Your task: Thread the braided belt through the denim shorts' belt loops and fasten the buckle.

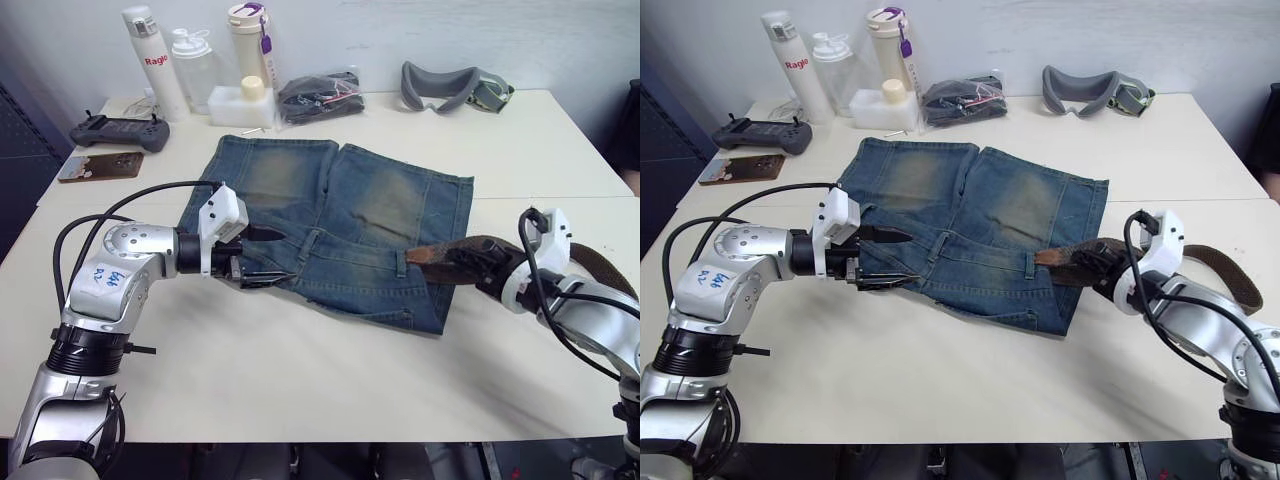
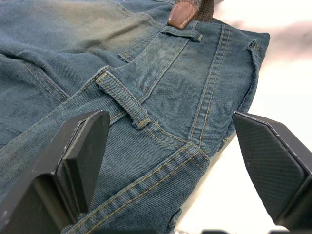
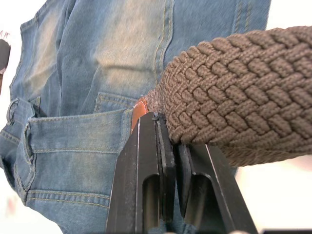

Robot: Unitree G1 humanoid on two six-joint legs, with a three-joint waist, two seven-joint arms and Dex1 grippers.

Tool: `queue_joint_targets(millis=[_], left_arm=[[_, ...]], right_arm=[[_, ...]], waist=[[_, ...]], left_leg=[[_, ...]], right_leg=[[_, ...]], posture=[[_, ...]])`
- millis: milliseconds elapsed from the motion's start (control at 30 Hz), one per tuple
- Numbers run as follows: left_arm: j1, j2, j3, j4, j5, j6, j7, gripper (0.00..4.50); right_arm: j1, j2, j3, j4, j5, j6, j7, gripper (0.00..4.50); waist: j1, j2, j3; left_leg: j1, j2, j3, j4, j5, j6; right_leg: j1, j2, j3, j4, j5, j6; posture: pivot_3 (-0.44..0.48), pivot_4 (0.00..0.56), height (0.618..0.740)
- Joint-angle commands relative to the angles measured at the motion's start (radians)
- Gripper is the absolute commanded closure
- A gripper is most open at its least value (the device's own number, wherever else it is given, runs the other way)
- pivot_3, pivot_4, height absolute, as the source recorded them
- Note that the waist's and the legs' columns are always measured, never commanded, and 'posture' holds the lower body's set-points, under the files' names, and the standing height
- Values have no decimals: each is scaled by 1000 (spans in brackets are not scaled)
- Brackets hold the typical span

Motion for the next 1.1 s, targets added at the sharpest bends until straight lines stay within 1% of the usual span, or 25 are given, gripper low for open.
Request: queue_joint_targets(millis=[33, 400, 600, 733, 800, 900, 1000, 1067, 1100], left_arm=[[-19, 0, 0, -8, 6, -23, -11, 91], [-35, -2, -11, 18, 17, -45, -24, 91], [-17, -1, -9, -1, 14, -41, -19, 91], [-11, -6, -26, -20, 19, -38, -17, 91], [-11, -7, -37, -30, 25, -41, -19, 91], [-15, -13, -41, -43, 18, -29, -16, 91], [-14, -21, -51, -49, 20, -28, -17, 91], [-17, -33, -64, -43, 24, -35, -21, 0], [-22, -40, -71, -35, 27, -41, -24, 0]], right_arm=[[-8, -2, -38, -25, 18, 2, 3, 4500], [33, 80, 18, -89, 18, 0, -7, 4500], [59, 99, 8, -51, 18, 19, 22, 4500], [-36, 154, 132, -1, 12, 4, 35, 4500], [-59, 178, 172, 4, 0, -1, 42, 4500], [-64, 195, 197, -10, -40, 0, 96, 4500], [-44, 217, 197, -19, -50, -33, 98, 4500], [-7, 231, 175, -39, -57, -65, 95, 3672], [19, 233, 157, -56, -64, -81, 89, 3436]], waist=[[-1, 0, 0], [-1, 0, 0], [-1, 0, 0], [-6, 0, 0], [-10, 0, 0], [-11, 0, 0], [-9, 0, 0], [-9, 0, 0], [-6, 0, 0]], left_leg=[[0, 0, 0, 0, 0, 0], [0, 0, 0, 0, 0, 0], [0, 0, 0, 0, 0, 0], [1, 0, 0, 0, 0, 0], [1, 0, 0, 0, 0, 0], [1, 0, 0, 0, 0, 0], [0, 0, 0, 0, 0, 0], [0, 0, 0, 0, 0, 0], [0, -1, 0, 0, 0, 0]], right_leg=[[0, 0, 0, 0, 0, 0], [0, 0, 0, 0, 0, 0], [0, 0, 0, 0, 0, 0], [0, 0, 1, 0, 0, 0], [-1, 0, 1, 1, 0, 0], [-3, 0, 2, 5, 0, 0], [-3, 0, 2, 5, 0, 0], [-2, 0, 3, 4, 0, 0], [-2, 0, 3, 4, 0, 0]], posture=[[0, 150, 627], [0, 150, 627], [0, 150, 627], [0, 150, 627], [0, 150, 627], [0, 150, 627], [0, 150, 627], [0, 150, 627], [0, 150, 627]])
